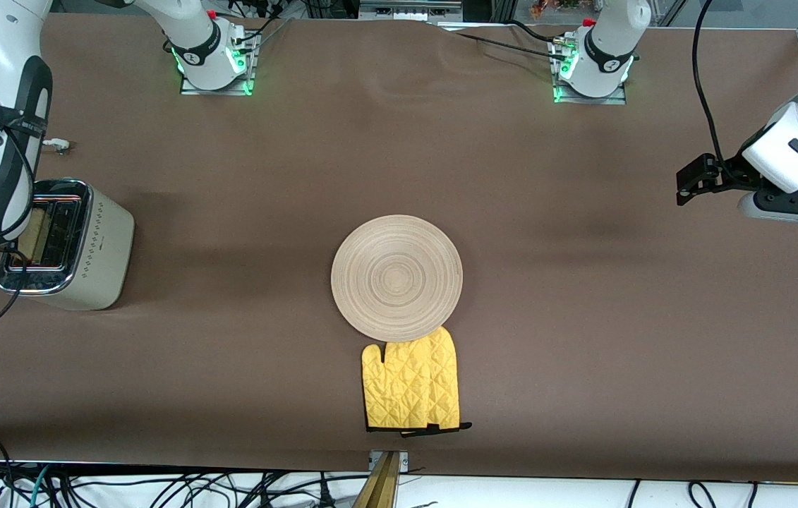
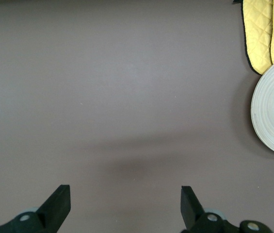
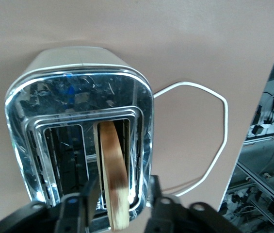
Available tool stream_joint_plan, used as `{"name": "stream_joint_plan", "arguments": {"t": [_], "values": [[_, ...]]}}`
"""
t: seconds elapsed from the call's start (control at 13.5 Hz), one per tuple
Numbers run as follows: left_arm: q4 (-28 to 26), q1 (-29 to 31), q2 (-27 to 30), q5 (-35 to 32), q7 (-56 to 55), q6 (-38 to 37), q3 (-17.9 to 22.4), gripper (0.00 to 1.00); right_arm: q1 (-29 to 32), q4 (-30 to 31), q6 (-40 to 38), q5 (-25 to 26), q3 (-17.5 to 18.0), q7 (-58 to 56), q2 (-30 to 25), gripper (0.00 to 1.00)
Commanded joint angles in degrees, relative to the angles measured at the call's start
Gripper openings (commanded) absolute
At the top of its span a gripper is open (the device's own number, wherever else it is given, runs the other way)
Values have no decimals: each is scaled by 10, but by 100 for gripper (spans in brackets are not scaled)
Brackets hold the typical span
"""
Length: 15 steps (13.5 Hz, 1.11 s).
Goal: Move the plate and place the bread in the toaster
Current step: 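Lower the bread into the toaster slot with the right gripper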
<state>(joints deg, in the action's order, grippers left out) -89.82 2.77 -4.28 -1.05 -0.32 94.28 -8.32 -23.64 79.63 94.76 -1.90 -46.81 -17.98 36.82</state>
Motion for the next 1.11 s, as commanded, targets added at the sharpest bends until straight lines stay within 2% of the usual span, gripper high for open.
{"name": "stream_joint_plan", "arguments": {"t": [0.0, 0.15, 0.44, 0.59, 0.89, 1.04], "values": [[18, 0, -7, 14, -3, -9, -1, 100, 7, -13, -5, -17, -1, -21, -5, 100], [18, 0, -7, 14, -4, -9, -1, 100, 5, -21, -5, -41, 0, -34, -31, 100], [18, 0, -7, 14, -4, -9, -1, 100, -31, -63, -54, -160, 0, -34, -46, 100], [18, 0, -7, 13, -1, -9, -1, 100, -67, -84, -69, -166, 0, -33, -47, 100], [18, 0, -7, 13, 0, -9, -1, 100, -109, -84, -71, -185, 0, -31, -47, 100], [18, 1, -7, 13, 0, -9, -1, 100, -135, -84, -72, -184, 12, -27, -68, 100]]}}
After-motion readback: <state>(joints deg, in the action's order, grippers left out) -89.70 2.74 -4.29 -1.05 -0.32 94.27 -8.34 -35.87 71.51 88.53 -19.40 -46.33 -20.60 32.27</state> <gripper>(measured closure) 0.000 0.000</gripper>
